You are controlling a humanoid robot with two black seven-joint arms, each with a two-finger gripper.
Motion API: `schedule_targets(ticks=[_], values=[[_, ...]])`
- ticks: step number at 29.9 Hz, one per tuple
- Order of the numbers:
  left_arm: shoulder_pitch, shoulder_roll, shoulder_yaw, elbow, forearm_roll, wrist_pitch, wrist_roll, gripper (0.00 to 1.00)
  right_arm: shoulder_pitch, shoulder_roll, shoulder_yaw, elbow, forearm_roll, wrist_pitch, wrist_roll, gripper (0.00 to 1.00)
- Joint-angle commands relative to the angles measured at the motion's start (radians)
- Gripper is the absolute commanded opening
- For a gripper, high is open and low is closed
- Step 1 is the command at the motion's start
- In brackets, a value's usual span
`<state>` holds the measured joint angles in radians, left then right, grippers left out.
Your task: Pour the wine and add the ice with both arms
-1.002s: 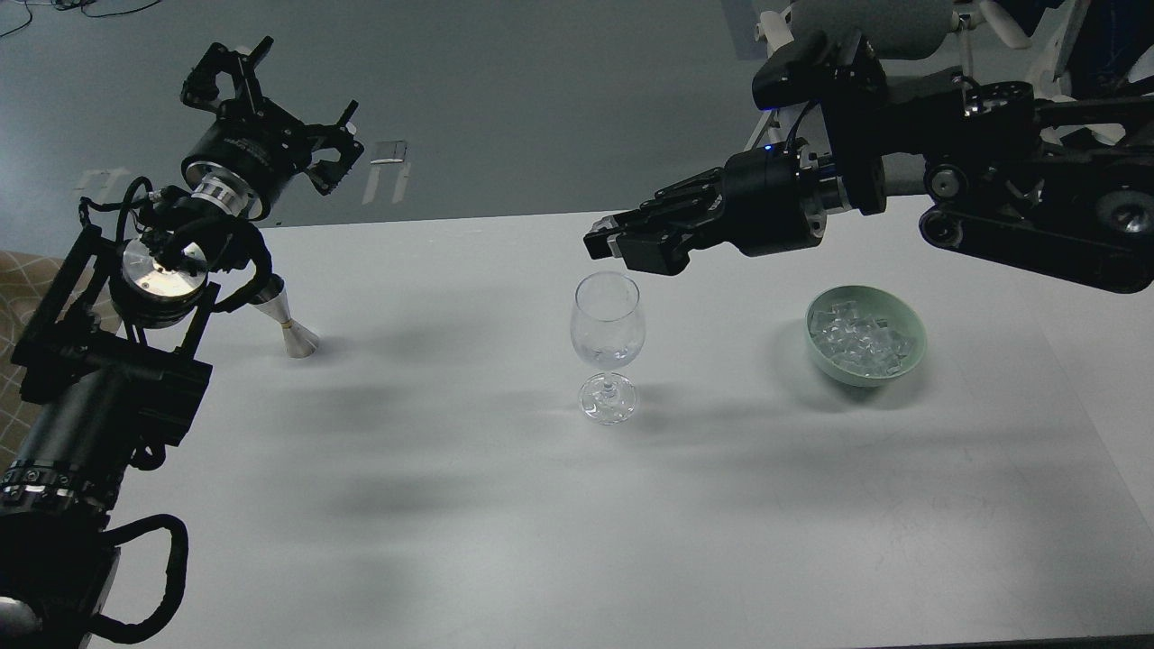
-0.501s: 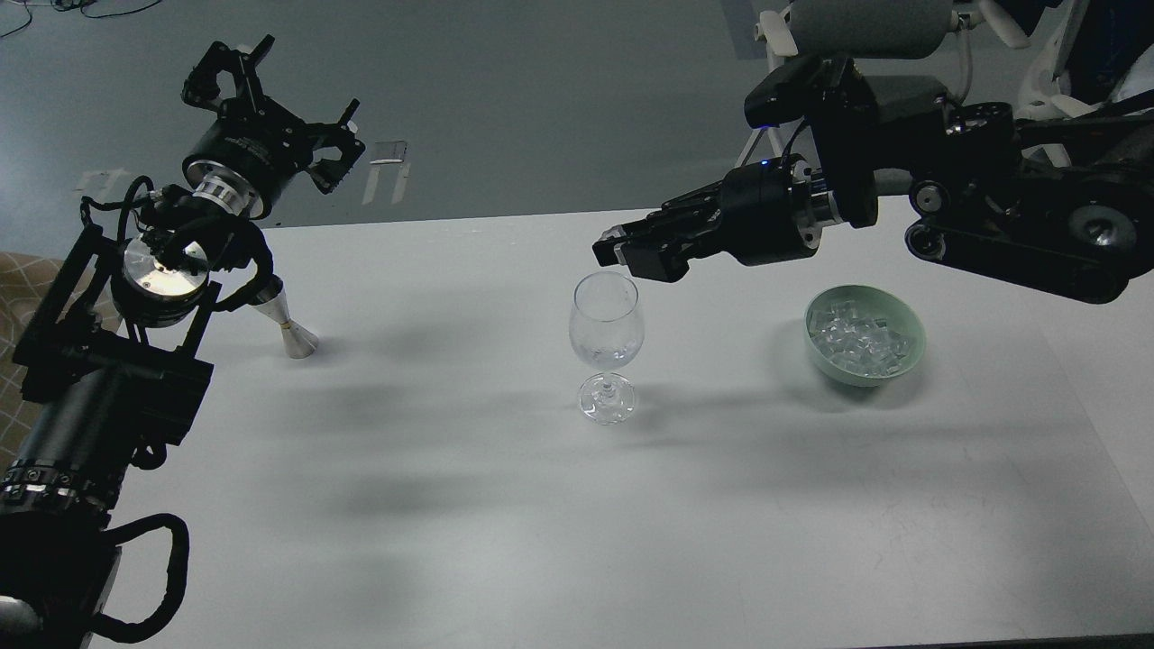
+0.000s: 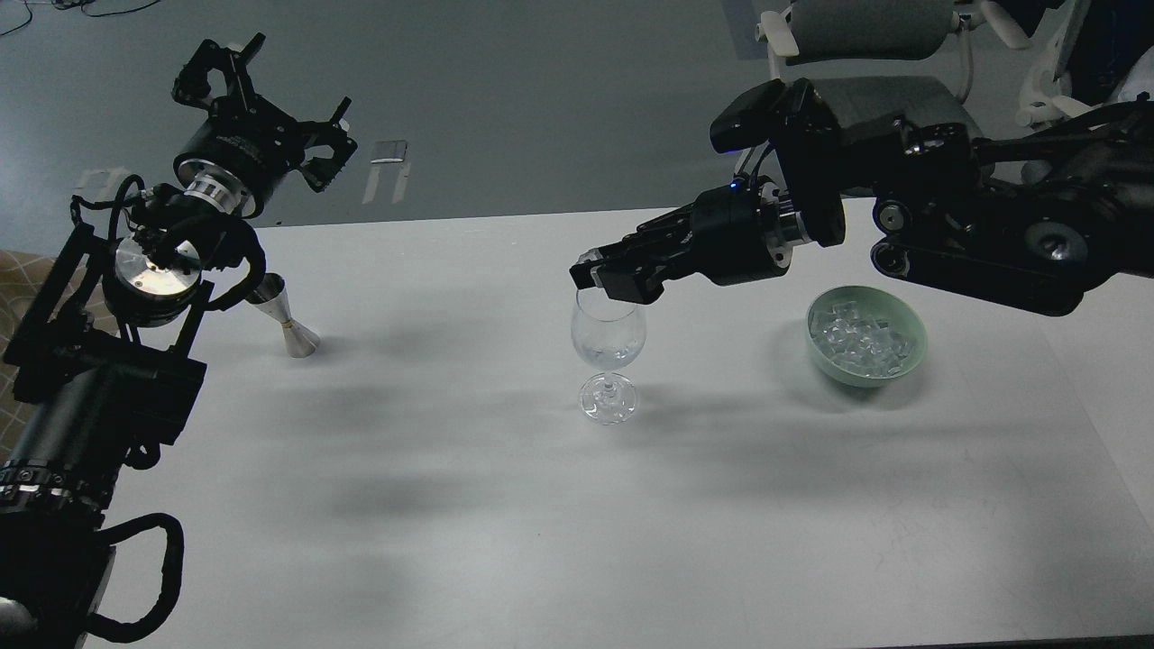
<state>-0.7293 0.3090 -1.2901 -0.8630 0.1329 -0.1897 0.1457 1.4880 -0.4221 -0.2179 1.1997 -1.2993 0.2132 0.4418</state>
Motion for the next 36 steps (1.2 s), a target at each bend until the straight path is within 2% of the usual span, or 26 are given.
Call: schedule_targets(ticks=[1,2,5,16,18,22,24,25,29,36], values=[[-0.002,0.002,0.0,-0.001,-0.001,-0.001,0.0,0.97,0.0,-0.004,0.002,0.0,0.0,0.0,0.0,0.17],[-0.002,0.002,0.0,0.001,0.001,0.001,0.0,0.97,0.0,-0.004,0.002,0.0,0.0,-0.001,0.0,0.19],[-0.004,0.001,0.0,-0.001,-0.001,0.001,0.0,0.97,0.0,-0.004,0.002,0.001,0.0,-0.001,0.0,0.36],[-0.002,0.021,0.0,-0.001,-0.001,-0.001,0.0,0.97,0.001,-0.006,0.003,0.001,0.0,-0.001,-0.002,0.4],[-0.002,0.022,0.0,-0.001,-0.001,-0.001,0.002,0.97,0.003,-0.006,0.003,0.001,0.0,-0.001,-0.002,0.42],[-0.002,0.022,0.0,-0.001,-0.001,-0.001,0.0,0.97,0.008,-0.006,0.012,0.001,0.003,-0.001,-0.002,0.54],[-0.004,0.022,0.0,-0.001,-0.001,-0.001,0.0,0.97,0.012,-0.017,0.037,0.001,0.012,-0.009,-0.002,0.82],[-0.004,0.022,0.0,-0.001,0.001,0.001,0.0,0.97,0.008,-0.032,0.078,0.0,0.018,-0.011,-0.002,1.0],[-0.004,0.021,0.0,-0.002,0.001,0.009,-0.005,0.98,-0.018,-0.061,0.199,-0.008,0.021,-0.009,-0.002,1.0],[0.001,0.024,0.0,0.001,0.001,0.035,-0.008,0.98,-0.173,-0.018,0.537,-0.095,0.021,-0.02,-0.002,1.0]])
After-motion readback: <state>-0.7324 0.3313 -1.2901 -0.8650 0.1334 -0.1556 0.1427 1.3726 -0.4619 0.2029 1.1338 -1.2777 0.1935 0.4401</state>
